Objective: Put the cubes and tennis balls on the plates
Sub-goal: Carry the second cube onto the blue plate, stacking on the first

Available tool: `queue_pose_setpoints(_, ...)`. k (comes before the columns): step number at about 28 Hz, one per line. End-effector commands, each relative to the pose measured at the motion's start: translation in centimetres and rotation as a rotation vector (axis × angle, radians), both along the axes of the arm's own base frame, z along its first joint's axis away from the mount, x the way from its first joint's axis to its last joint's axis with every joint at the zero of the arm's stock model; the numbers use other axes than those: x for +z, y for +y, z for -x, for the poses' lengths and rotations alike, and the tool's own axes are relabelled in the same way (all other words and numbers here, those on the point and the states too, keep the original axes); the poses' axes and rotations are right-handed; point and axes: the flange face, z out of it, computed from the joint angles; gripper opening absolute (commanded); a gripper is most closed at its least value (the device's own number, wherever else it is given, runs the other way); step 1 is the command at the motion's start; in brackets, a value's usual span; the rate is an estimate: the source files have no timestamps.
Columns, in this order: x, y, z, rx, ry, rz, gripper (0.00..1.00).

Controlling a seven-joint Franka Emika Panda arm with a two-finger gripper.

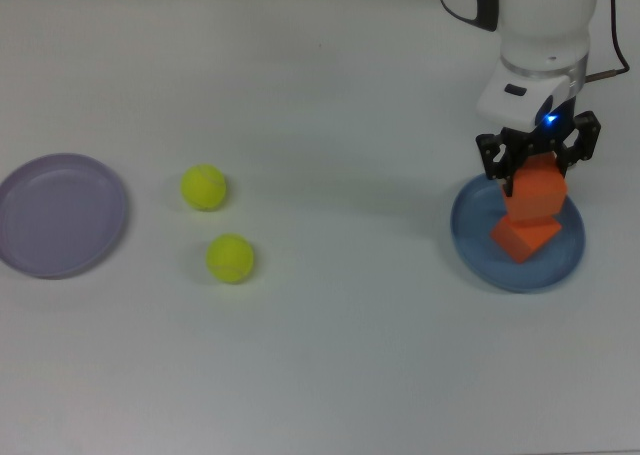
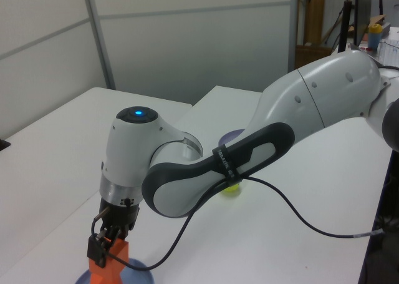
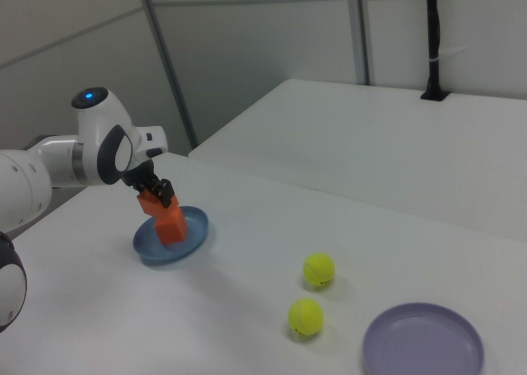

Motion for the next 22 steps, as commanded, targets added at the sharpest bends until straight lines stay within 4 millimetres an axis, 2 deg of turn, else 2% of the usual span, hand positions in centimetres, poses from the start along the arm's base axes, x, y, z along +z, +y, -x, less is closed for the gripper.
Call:
queue_pose_setpoints(1,-0.5,0.1,-0.5,-0.022,-0.008,-0.010,0.00)
queue_pose_setpoints(13,-2.7,0.8,-1.2,-0.045,-0.027,-0.032,0.00)
queue_pose_setpoints(17,-3.3,1.5,-0.8,-0.041,-0.032,-0.025,0.00)
queue_pose_setpoints(18,-3.3,1.5,-0.8,-0.042,-0.031,-0.024,0.10)
queue_pose_setpoints(19,-3.5,1.5,-0.8,-0.046,-0.029,-0.024,0.99)
queue_pose_setpoints(20,-3.4,1.5,-0.7,-0.045,-0.030,-0.023,0.96)
queue_pose_setpoints(22,-3.4,1.5,-0.7,-0.045,-0.030,-0.023,1.00)
